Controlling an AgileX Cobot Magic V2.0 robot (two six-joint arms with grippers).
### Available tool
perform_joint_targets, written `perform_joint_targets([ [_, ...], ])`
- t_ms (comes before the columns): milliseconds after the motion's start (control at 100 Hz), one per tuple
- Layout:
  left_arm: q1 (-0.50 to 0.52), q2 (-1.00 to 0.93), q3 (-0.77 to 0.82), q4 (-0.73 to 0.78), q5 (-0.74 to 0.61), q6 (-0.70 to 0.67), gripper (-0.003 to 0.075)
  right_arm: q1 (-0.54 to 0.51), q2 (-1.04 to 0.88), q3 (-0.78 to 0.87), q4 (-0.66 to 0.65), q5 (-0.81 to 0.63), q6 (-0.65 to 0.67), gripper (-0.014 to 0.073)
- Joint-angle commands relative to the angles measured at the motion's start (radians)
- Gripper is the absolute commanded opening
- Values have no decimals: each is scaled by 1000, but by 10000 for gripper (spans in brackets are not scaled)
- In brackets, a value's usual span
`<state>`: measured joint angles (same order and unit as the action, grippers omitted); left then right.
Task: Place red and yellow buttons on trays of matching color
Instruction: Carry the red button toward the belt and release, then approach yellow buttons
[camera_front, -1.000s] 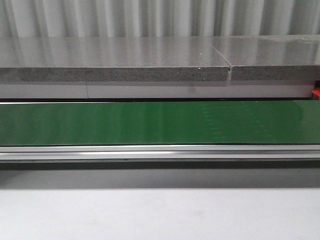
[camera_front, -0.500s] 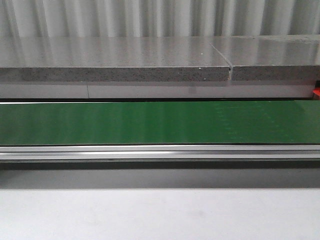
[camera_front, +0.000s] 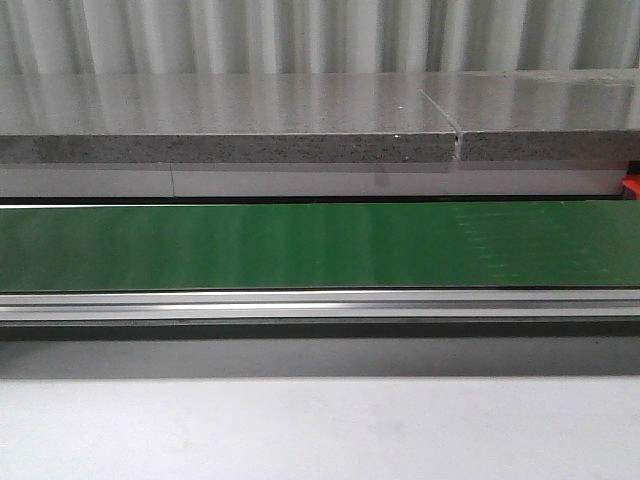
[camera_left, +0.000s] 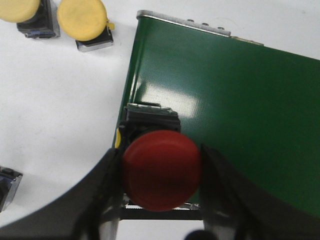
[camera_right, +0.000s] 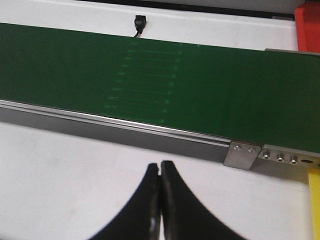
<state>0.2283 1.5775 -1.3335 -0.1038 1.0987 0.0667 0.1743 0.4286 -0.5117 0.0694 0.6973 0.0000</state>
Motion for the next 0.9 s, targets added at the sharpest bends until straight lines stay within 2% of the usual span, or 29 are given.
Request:
perform_joint_targets([
  [0, -7, -18, -27, -14, -18, 1, -20, 0, 4, -24, 6, -61, -12, -69],
  [160, -7, 17, -27, -14, -10, 1, -17, 0, 4, -24, 6, -61, -12, -69],
  [230, -7, 27, -27, -16, -5, 2, 20, 0, 4, -24, 6, -61, -12, -69],
  [300, -7, 31, -27, -35, 2, 2, 114, 0, 4, -24, 6, -61, -12, -69],
  [440, -7, 31, -27, -37, 2, 2, 406, 0, 4, -24, 6, -61, -12, -69],
  [540, -7, 31, -27, -37, -2, 2, 530, 0, 4, -24, 6, -61, -12, -69],
  [890, -4, 21, -48, -117, -51, 0, 541, 0, 4, -24, 6, -61, -12, -69],
])
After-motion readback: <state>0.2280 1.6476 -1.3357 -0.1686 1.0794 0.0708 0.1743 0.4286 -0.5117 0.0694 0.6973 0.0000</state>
